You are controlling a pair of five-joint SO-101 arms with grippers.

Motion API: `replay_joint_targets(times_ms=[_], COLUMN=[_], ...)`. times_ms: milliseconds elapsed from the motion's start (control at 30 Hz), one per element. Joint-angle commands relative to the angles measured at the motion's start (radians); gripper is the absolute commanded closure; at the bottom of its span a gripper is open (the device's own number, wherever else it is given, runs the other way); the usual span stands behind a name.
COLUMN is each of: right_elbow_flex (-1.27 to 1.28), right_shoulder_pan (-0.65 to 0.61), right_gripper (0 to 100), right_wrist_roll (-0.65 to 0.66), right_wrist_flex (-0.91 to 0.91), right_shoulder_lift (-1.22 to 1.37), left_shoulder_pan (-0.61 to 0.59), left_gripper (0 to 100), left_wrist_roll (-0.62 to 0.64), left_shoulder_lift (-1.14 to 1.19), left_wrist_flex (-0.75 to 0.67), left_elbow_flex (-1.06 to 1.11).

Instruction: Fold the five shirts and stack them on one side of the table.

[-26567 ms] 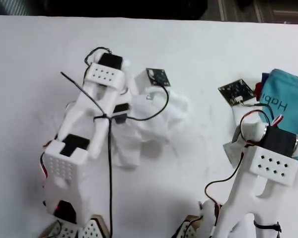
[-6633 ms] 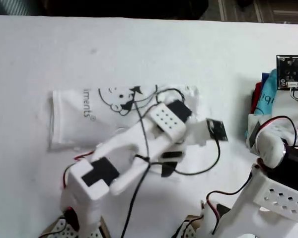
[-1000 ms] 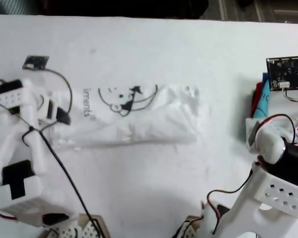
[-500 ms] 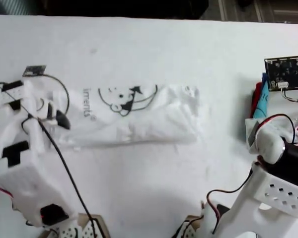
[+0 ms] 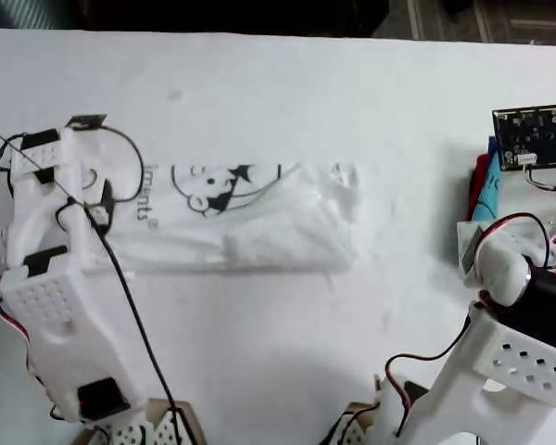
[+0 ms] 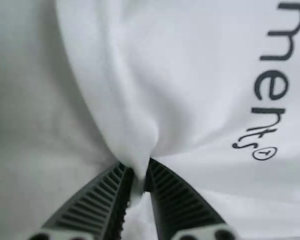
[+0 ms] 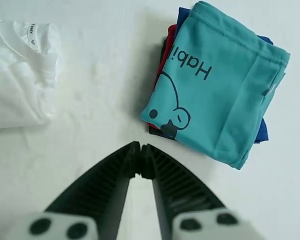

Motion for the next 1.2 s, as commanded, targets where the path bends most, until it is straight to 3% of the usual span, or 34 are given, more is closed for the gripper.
replay_joint_targets(times_ms=[0,233,533,900,1167], right_elbow_flex=[-0.003,-0.003,-0.003,-0.003,-0.003], right_shoulder_pan=[0.007,0.002,0.002,0.005,0.002], right_gripper=[98.1,98.1,98.1,98.1,98.1], right_wrist_roll=[0.008,0.008,0.008,0.008,0.008], right_wrist_flex=[-0.007,-0.007,-0.03,-0.03,-0.028], right_shoulder_lift=[-0.012,-0.012,-0.012,-0.012,-0.012], left_shoulder_pan=[-0.007,0.093,0.348,0.707,0.831], left_gripper=[98,98,98,98,98], left_wrist_roll=[0.005,0.054,0.161,0.167,0.169], left_shoulder_lift=[-0.03,-0.237,-0.47,-0.49,-0.489], left_wrist_flex=[0.029,0.129,0.186,0.075,-0.048], left_elbow_flex=[-0.058,-0.068,-0.074,-0.075,-0.071])
